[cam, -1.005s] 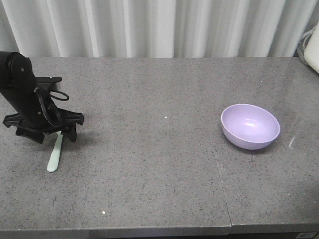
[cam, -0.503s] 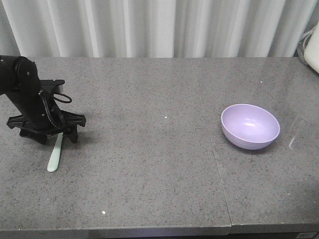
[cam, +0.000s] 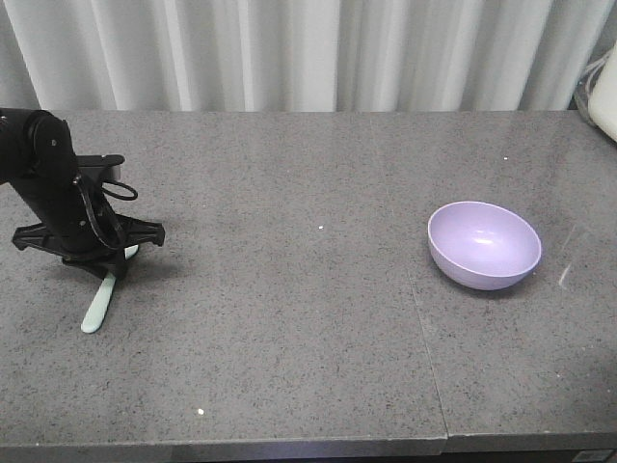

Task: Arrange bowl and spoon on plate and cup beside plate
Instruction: 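Grasp the white spoon handle with the left gripper and lift, then grasp the lavender bowl rim with the right gripper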

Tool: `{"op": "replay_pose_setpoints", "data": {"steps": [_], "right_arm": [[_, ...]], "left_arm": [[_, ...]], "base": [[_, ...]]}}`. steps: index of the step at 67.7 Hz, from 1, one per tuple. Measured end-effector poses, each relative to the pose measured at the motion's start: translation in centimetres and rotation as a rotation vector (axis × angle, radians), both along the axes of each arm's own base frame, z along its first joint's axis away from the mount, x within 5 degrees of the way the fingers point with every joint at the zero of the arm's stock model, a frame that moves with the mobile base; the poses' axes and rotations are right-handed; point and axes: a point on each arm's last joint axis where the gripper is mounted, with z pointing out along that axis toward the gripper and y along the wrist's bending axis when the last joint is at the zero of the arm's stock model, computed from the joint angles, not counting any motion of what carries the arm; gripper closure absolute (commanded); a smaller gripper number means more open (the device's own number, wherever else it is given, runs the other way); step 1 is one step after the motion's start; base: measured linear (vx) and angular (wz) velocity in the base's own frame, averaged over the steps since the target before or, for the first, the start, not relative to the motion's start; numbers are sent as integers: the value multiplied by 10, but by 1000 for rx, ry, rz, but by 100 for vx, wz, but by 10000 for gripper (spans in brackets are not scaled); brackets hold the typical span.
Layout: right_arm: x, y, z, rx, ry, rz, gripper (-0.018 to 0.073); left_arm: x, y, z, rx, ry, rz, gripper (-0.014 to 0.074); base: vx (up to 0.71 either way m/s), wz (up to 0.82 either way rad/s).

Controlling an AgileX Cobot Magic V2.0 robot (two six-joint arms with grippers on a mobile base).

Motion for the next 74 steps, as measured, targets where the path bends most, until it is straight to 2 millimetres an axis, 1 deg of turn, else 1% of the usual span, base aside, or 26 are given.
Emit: {"op": "replay_pose_setpoints", "data": {"steps": [7, 13, 19, 25, 29, 31, 33, 44, 55, 67, 74], "right_arm": [[0, 0, 0, 0, 0, 0, 66], [0, 0, 0, 0, 0, 0, 66], [0, 0, 0, 0, 0, 0, 66], [0, 0, 0, 0, 0, 0, 66], [0, 0, 0, 0, 0, 0, 66], [0, 0, 0, 0, 0, 0, 66], [0, 0, 0, 0, 0, 0, 66], [0, 0, 0, 0, 0, 0, 66], [0, 0, 0, 0, 0, 0, 66], [0, 0, 0, 0, 0, 0, 66], [0, 0, 0, 1, 0, 0, 66]], "left_arm": [[-1, 0, 2, -2, 1, 0, 604], [-6, 0, 12, -3, -2, -2, 604], [-15, 2, 35, -6, -38, -11, 604], [-28, 3, 62, -12, -92, -15, 604], [-40, 5, 84, -17, -132, -17, 604], [-45, 5, 91, -18, -144, -18, 604], [-52, 6, 103, -21, -166, -19, 604], [-95, 11, 151, -29, -238, -24, 604], [-136, 17, 191, -43, -359, -25, 604], [-173, 21, 220, -56, -475, -26, 603], [-188, 23, 229, -60, -512, -26, 603]], "base": [[0, 0], [0, 0], [0, 0], [0, 0], [0, 0], [0, 0], [0, 0], [0, 0], [0, 0], [0, 0], [0, 0]]}}
